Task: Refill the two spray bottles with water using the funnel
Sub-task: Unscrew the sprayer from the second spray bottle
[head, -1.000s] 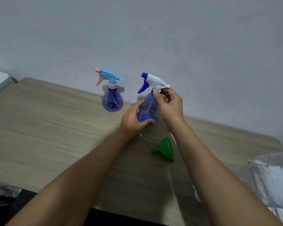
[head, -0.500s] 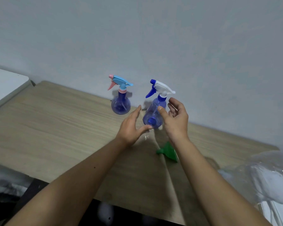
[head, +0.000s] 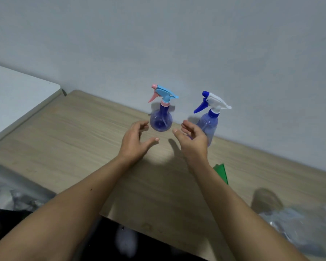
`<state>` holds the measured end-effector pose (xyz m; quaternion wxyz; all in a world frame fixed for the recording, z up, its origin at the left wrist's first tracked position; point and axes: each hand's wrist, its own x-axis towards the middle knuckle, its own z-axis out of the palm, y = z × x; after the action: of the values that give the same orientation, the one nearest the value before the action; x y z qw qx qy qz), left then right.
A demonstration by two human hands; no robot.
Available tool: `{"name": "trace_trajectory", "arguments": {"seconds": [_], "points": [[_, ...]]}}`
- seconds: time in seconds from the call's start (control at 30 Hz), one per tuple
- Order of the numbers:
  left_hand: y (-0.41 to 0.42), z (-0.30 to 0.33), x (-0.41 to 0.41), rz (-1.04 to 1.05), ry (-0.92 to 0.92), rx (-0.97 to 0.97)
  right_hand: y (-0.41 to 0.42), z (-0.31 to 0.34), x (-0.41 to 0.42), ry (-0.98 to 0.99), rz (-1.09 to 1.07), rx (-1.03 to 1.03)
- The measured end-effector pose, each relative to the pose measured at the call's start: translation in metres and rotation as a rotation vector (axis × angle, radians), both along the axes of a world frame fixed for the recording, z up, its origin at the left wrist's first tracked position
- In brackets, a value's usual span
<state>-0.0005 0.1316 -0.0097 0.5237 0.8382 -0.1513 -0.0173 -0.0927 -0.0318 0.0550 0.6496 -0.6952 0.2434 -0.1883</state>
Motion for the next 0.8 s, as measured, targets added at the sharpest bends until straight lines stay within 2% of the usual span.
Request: {"name": "trace_trajectory", "arguments": {"seconds": [0.13, 0.4, 0.67, 0.8], "points": [[-0.008, -0.001, 0.028, 0.023, 0.085, -0.077, 0.004, -0.001, 0.043, 0.011, 0.072, -0.056], [-0.027, -0.006, 0.062, -0.084, 0.137, -0.142, -0.005, -0.004, 0.1, -0.019, 0.123, -0.072], [-0.026, -0.014, 0.042, -0.117, 0.07, -0.181, -0.001, 0.007, 0.084, -0.021, 0.164, -0.065], [-0.011, -0.005, 0.009, -0.161, 0.045, -0.105, 0.003, 0.013, 0.051, 0.0, 0.18, -0.005]]}}
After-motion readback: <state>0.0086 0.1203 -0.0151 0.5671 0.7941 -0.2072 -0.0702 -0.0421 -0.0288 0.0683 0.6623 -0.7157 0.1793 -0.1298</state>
